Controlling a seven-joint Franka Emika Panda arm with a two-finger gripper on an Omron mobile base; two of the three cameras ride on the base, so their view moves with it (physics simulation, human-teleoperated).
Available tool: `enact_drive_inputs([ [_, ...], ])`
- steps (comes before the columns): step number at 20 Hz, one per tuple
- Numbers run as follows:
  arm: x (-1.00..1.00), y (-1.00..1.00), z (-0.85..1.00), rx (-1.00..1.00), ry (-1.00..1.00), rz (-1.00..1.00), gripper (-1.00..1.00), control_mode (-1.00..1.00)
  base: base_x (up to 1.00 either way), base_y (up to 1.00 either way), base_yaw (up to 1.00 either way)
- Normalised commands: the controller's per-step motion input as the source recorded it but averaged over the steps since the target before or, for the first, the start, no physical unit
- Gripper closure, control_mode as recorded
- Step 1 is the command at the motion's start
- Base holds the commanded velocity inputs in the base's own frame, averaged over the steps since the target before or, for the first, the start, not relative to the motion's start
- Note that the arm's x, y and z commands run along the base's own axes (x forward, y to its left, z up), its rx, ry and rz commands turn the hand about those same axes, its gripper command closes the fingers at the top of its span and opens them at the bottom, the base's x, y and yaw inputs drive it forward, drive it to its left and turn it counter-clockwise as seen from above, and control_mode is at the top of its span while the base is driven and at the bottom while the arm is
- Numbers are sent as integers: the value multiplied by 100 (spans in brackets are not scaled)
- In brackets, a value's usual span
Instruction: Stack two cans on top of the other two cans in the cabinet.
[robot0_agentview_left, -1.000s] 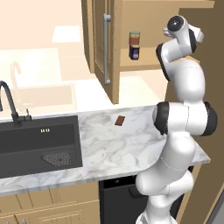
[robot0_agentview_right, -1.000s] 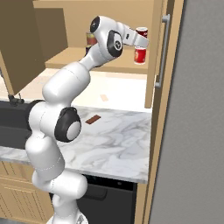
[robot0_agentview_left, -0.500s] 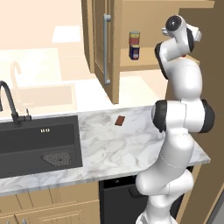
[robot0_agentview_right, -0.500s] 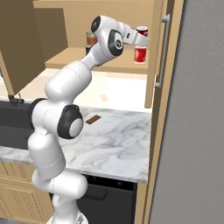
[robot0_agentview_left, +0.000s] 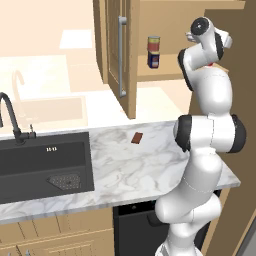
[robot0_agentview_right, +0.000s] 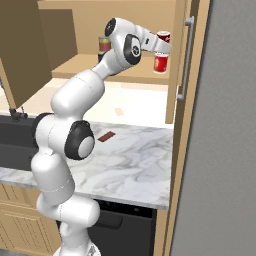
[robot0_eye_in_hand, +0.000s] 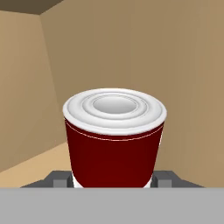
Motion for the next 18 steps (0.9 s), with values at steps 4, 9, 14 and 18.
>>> enact_drive_inputs([
  [4, -5, -1, -30, 0, 0, 0, 100, -100, 0, 0, 0],
  [9, 1, 0, -31, 2, 0, 0, -100, -100, 0, 0, 0],
  [14, 6, 0, -16, 1, 0, 0, -100, -100, 0, 0, 0],
  [18, 2, 0, -12, 0, 0, 0, -100, -100, 0, 0, 0],
])
